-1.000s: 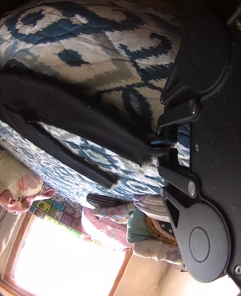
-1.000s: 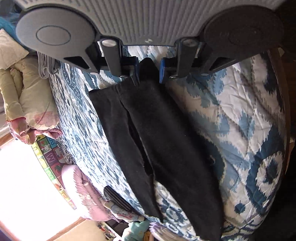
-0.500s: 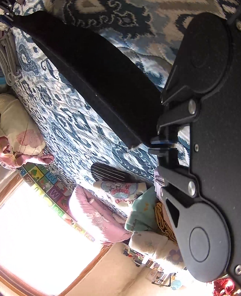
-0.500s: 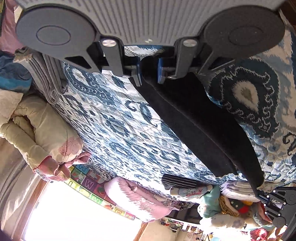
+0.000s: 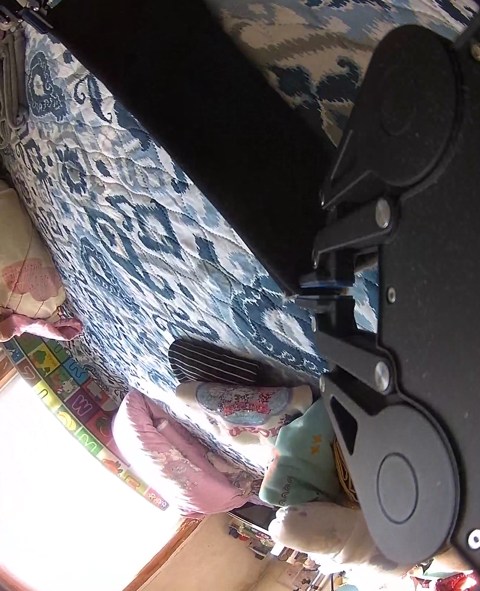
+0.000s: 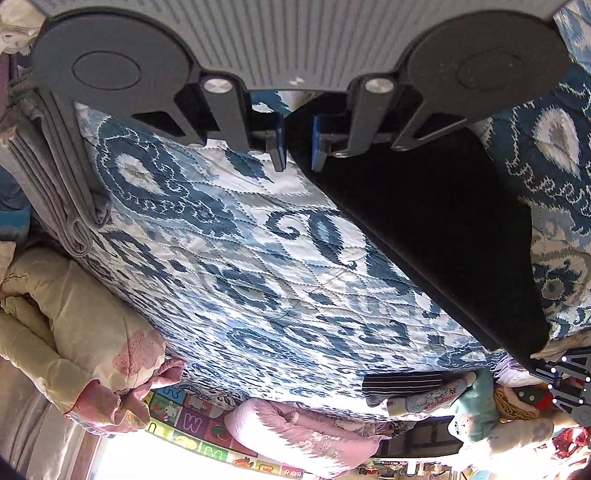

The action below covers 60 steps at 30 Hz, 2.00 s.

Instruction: Fold clothes

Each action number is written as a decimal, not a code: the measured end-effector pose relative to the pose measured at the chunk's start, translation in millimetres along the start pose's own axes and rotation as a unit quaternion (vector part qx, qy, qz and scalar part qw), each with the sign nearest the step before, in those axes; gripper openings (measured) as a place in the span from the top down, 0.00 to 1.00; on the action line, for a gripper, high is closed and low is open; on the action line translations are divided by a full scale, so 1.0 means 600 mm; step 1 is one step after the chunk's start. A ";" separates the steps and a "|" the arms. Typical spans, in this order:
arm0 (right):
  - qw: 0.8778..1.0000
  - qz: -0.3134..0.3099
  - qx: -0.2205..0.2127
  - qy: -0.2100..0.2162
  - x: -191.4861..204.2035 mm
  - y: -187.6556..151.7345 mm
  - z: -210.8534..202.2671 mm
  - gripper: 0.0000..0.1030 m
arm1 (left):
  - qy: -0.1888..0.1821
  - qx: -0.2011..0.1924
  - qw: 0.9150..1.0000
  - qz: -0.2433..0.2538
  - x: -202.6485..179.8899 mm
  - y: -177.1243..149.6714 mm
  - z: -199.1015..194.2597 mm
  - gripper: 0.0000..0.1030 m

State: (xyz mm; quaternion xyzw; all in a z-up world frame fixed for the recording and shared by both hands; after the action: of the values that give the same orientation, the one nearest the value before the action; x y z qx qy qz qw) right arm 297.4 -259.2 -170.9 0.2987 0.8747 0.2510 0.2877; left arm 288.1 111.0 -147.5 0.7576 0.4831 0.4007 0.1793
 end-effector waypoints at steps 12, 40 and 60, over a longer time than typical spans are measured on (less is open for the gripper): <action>0.999 0.037 0.011 0.006 -0.013 -0.012 0.051 0.86 | -0.026 0.042 0.999 -0.017 0.006 0.024 0.073 0.97; 0.996 0.084 0.003 -0.019 -0.027 -0.013 0.055 0.84 | -0.053 0.089 0.994 -0.047 -0.012 0.018 0.172 0.97; 0.995 0.044 -0.082 0.033 0.134 0.100 0.026 0.63 | -0.073 -0.044 0.905 -0.416 0.046 -0.018 0.040 0.83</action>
State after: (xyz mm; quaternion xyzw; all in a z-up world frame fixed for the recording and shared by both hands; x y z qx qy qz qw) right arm 277.4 -159.7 -173.4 0.3035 0.8463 0.3437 0.2711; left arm 306.3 143.1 -157.0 0.5058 0.7221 0.2544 0.3976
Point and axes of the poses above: each gripper's, at about its wrist camera, not at the fingertips, and z roughly the way its jaws point, x to its left, y to its top, the point moved 10 cm from there along z, roughly the way its jaws point, and after that the axes turned 14 degrees about -z, right-handed, at the moved point
